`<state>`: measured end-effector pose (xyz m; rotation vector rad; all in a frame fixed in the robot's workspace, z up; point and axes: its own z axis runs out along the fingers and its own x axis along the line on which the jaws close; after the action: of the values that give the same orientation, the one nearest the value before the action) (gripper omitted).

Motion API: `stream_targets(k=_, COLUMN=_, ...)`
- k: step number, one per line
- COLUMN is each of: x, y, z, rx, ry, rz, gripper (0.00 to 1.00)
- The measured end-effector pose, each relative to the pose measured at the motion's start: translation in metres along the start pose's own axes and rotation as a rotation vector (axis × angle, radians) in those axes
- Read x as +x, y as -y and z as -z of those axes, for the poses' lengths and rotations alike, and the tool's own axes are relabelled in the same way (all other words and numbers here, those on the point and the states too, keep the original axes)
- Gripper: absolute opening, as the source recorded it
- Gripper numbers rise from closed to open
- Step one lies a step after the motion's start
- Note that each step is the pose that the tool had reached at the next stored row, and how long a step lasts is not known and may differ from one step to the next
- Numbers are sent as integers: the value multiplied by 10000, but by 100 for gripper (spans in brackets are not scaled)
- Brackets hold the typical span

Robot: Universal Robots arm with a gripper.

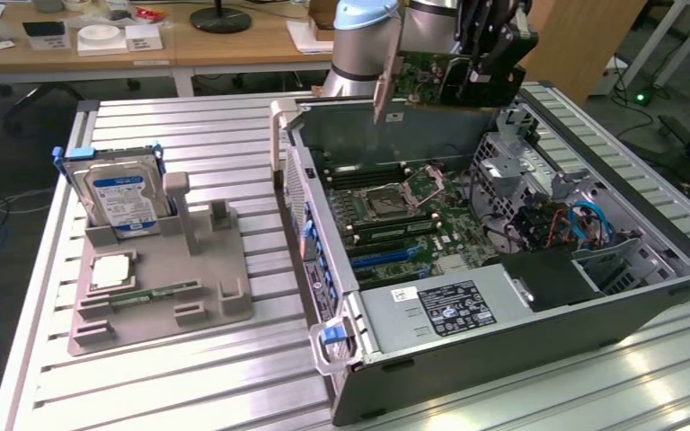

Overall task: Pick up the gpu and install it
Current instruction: 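Insert the gpu into the slot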

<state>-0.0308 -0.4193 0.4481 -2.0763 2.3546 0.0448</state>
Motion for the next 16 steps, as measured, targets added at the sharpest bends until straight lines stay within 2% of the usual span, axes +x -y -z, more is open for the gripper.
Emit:
stream_targets(k=7, x=6, y=1, z=-7, rx=-3, ry=-15, rz=918, gripper=28)
stream_targets(k=13, x=6, y=2, z=-23, rx=3, ry=-15, rz=993, gripper=28)
stream_targets(k=16, x=6, y=2, z=-36, rx=39, ry=-12, rz=1012, gripper=28)
